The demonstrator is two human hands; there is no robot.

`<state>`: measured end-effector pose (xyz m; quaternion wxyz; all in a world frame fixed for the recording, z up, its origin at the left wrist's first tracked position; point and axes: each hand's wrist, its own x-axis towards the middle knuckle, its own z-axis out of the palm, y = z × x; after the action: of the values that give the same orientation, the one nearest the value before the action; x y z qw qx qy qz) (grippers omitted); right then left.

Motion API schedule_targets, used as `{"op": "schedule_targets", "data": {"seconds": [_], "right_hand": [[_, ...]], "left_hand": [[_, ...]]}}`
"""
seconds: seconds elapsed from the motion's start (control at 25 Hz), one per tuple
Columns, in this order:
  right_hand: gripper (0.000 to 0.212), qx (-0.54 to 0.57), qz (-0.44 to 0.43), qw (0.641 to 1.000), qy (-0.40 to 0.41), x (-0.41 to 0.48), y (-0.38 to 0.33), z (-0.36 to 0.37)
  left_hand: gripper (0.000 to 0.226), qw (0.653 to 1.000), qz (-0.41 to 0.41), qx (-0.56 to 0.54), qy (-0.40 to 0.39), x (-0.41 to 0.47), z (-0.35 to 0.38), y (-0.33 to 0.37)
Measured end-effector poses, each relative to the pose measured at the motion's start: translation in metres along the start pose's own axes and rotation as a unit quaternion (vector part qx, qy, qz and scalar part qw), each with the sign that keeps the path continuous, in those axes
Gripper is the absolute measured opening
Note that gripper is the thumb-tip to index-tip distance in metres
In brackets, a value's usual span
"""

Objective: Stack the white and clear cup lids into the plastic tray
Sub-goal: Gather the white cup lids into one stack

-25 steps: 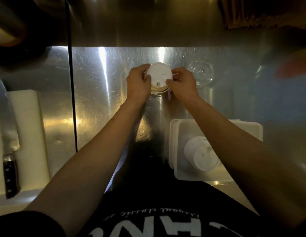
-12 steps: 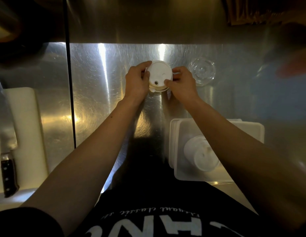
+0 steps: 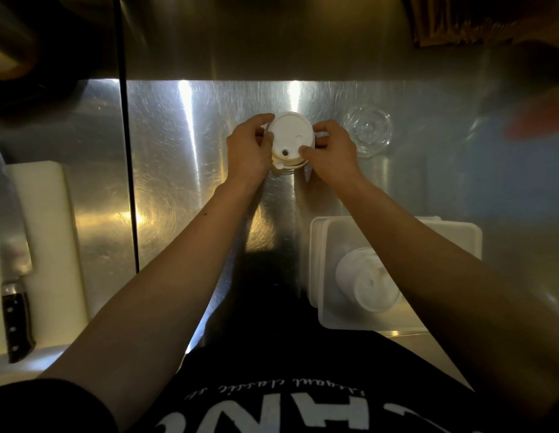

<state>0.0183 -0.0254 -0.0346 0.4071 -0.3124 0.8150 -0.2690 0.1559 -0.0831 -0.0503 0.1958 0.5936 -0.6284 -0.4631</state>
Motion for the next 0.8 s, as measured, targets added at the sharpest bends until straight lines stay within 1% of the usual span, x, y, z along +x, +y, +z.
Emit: {"op": "schedule_targets", "data": {"seconds": [0.16,0.28,0.44,0.6,0.64,0.72,0.8], "right_hand": [[0.039,-0.033,-0.013,0.999,0.011,0.001,0.003,0.003],[0.043,-0.032,0.001,0.999,0.007,0.001,0.002,0.003],[0.048,-0.039,0.039,0.998,0.014,0.002,-0.001,0.003],[0.043,-0.009,0.067,0.998,0.021,0.001,-0.001,0.003],[0.042,-0.008,0.068,0.997,0.02,0.0,0.0,0.003],[0.041,-0.006,0.066,0.998,0.01,-0.001,0.0,0.002],[0.041,0.0,0.066,0.998,0.005,-0.001,0.0,0.002]], "left_hand": [[0.034,1.0,-0.009,0.028,-0.008,-0.001,-0.002,0.008],[0.035,0.998,-0.032,0.051,-0.026,-0.002,-0.005,0.017],[0.017,0.996,-0.044,0.07,-0.039,-0.003,-0.006,0.016],[0.008,0.995,-0.063,0.053,-0.051,-0.006,-0.008,0.017],[0.011,0.995,-0.069,0.049,-0.06,-0.006,-0.008,0.017],[0.024,0.993,-0.078,0.049,-0.074,-0.008,-0.011,0.017],[0.029,0.993,-0.078,0.048,-0.073,-0.009,-0.012,0.015]]}}
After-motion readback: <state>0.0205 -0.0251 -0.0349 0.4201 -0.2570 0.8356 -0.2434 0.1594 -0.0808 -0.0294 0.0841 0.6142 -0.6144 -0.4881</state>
